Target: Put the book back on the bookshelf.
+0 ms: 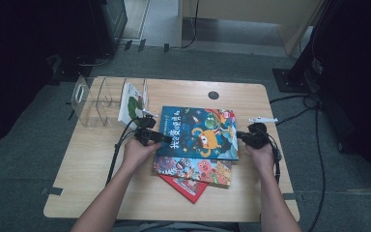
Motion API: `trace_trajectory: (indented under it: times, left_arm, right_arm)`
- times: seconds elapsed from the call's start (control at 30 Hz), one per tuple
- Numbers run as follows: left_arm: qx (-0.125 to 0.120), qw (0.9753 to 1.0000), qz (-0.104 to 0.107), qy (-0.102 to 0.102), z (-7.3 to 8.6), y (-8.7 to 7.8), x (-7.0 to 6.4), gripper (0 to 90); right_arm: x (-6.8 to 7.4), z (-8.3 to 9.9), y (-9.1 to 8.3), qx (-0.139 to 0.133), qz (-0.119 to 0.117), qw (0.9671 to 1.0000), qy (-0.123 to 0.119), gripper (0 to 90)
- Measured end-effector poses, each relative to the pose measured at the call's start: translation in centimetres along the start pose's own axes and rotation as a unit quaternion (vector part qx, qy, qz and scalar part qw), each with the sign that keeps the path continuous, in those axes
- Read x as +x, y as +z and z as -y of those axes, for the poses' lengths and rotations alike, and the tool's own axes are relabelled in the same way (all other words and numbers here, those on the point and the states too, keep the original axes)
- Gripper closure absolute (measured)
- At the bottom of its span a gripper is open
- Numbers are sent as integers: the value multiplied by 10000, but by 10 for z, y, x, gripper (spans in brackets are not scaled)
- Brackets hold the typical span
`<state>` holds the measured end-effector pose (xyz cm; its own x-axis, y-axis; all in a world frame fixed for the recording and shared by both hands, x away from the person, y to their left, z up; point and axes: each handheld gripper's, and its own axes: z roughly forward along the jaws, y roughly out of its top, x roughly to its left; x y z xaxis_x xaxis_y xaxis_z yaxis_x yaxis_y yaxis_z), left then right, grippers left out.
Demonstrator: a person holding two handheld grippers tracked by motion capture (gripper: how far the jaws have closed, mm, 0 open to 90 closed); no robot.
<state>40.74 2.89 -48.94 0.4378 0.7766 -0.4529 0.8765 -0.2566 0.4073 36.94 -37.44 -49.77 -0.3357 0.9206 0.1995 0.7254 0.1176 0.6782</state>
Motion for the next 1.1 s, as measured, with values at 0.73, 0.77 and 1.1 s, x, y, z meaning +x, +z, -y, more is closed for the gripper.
trace_trajectory:
  times: [0.73, 0.77, 1.1]
  left_arm:
    - [145, 9998, 0, 168, -8, -64, -27, 498]
    - [144, 9997, -10, 197, -8, -66, -29, 497]
    - [148, 9995, 258, 120, -24, -85, -41, 510]
  right_arm:
    - [8, 0, 4, 21, -285, 9995, -92, 900]
    - [9, 0, 4, 19, -266, 9996, -114, 900]
    - [13, -1, 2, -15, -243, 9994, -228, 900]
